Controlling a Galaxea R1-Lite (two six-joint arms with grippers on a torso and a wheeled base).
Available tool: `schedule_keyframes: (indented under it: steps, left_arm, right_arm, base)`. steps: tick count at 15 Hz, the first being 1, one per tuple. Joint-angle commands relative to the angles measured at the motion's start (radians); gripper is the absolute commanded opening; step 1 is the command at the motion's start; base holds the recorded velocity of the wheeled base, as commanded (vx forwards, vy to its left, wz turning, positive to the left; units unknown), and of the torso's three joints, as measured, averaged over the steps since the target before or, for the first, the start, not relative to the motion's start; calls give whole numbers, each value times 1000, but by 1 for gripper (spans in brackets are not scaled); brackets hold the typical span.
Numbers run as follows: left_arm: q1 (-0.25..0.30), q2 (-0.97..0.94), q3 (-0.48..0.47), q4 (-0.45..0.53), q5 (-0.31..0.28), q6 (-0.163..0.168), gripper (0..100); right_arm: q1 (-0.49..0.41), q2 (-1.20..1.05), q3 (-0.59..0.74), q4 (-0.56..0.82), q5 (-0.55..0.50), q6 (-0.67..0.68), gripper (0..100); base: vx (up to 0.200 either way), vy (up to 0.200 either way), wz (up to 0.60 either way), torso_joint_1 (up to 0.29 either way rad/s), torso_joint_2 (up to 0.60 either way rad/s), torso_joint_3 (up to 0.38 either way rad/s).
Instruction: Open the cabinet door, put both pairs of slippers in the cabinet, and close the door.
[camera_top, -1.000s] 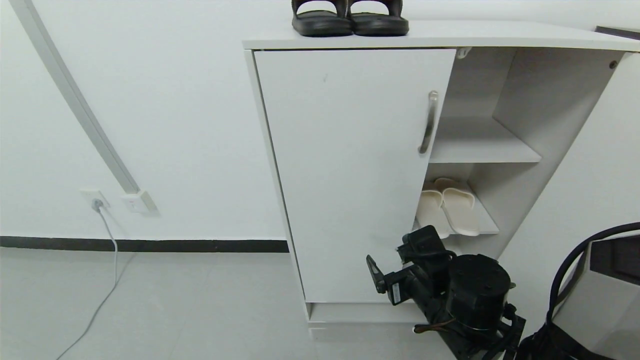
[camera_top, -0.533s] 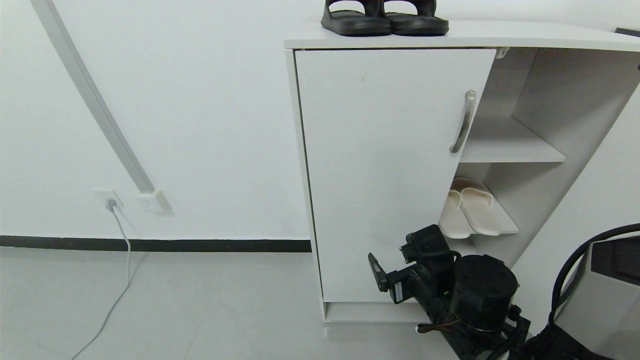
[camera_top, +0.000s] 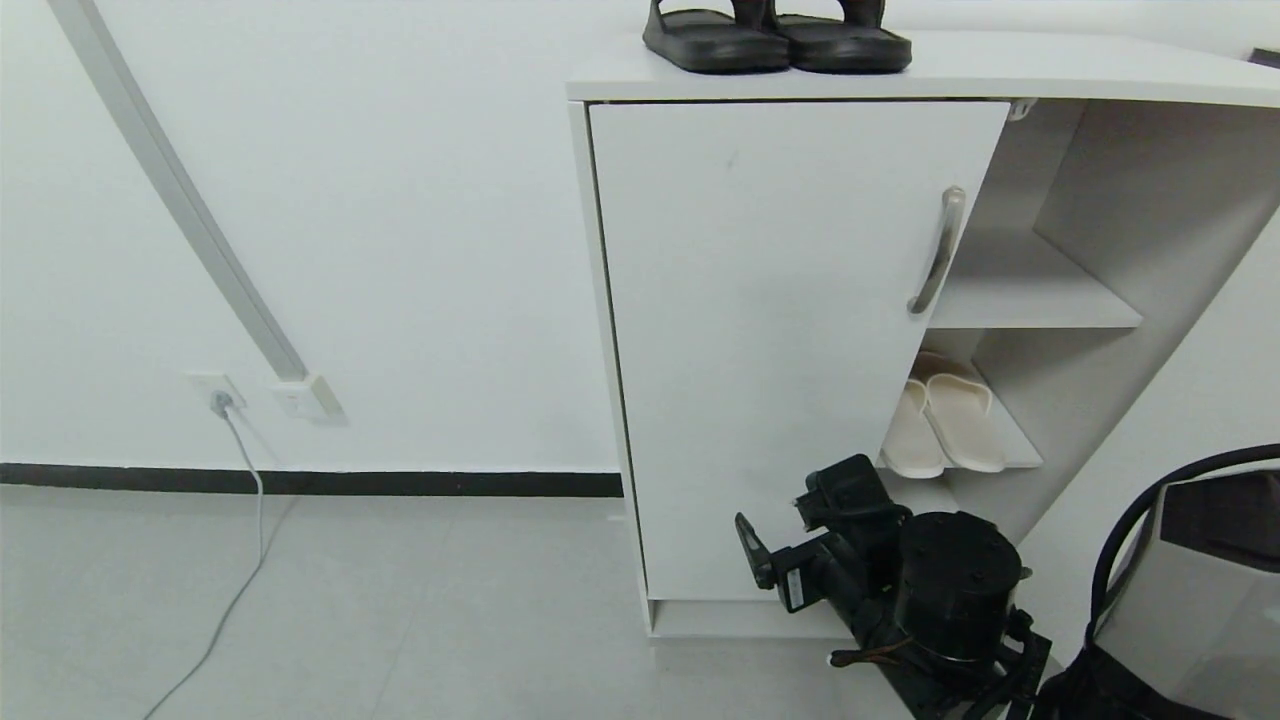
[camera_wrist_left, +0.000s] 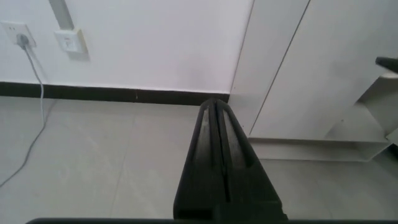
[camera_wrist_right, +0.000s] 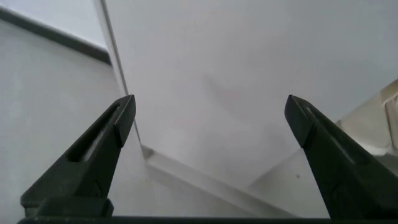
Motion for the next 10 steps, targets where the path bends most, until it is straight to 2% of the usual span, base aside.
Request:
schedule_keyframes:
  steps: [1,4,10]
  left_arm:
    - [0,1,-1,-2,0,0,0]
    - [0,1,-1,-2,0,0,0]
    - [0,1,-1,-2,0,0,0]
  right_arm:
    - [2,0,2,-5,0,0,100]
    - [2,0,0,-5,0,-2,100]
    - [3,1,3,-15,0,-9,100]
  base:
    - [0,0,0,46,-471,-383]
    - [0,0,0,51,-546,-362]
    - [0,0,0,125,-466,-343]
